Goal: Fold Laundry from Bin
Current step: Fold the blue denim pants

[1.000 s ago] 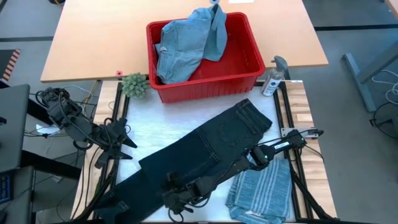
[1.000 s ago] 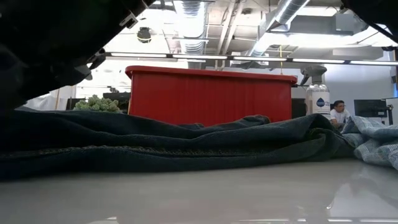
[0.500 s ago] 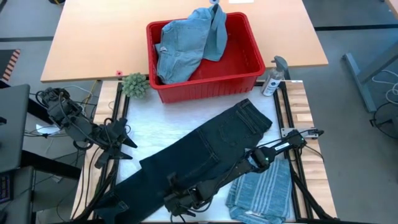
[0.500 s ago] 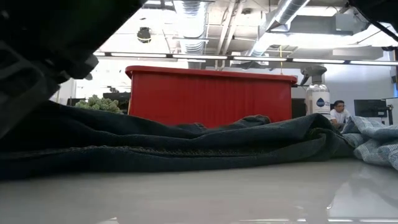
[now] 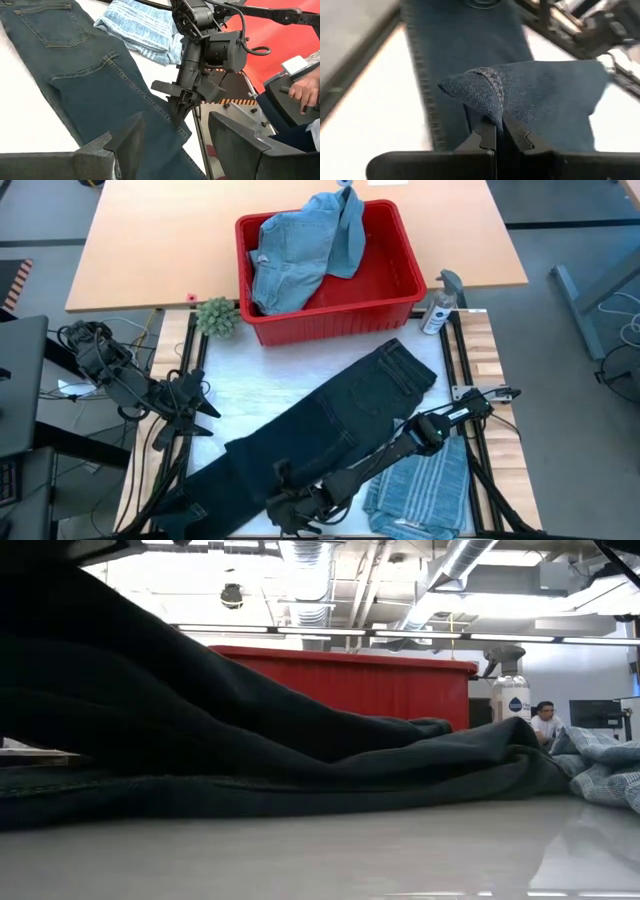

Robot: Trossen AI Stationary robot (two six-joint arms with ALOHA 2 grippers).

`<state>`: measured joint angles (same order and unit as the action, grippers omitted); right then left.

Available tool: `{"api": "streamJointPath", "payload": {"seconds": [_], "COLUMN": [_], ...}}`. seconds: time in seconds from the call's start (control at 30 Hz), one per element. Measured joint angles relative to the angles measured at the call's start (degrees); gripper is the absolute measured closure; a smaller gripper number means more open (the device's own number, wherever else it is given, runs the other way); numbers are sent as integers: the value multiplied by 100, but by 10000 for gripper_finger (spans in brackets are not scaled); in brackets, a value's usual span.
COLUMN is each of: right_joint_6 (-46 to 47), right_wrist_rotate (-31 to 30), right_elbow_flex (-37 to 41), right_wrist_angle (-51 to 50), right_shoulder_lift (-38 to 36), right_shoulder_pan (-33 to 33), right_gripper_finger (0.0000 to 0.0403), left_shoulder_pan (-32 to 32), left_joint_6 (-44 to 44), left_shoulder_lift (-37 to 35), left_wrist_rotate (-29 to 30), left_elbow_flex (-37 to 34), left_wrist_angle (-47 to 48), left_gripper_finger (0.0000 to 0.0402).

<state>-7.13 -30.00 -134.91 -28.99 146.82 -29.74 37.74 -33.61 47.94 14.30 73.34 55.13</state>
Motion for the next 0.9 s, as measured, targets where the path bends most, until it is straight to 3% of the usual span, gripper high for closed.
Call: {"api": "streamJointPath", "payload": {"seconds": [0.2,0.43,0.57,0.77,0.9], "right_joint_6": [187,1058,1361,1442,2014], "right_wrist_rotate": [433,1730,1799,1817,1989], "right_elbow_flex": [0,121,123,114,114], "right_wrist_angle": [41,-111,-125,-25,-69], "right_shoulder_lift": [38,57,36,-217,-343], "right_shoulder_pan": [9,188,214,279,376], "right_gripper_finger": [373,314,282,200,159], "left_shoulder_pan": [0,0,2,0,2], "left_joint_6": [18,12,9,-1,-34], "left_shoulder_lift": [-2,0,0,0,0], "left_wrist_rotate": [1,1,1,3,1], "left_elbow_flex": [0,0,0,0,0], "left_wrist_angle": [0,-9,-25,-140,-221], "left_gripper_finger": [191,191,191,191,191]}}
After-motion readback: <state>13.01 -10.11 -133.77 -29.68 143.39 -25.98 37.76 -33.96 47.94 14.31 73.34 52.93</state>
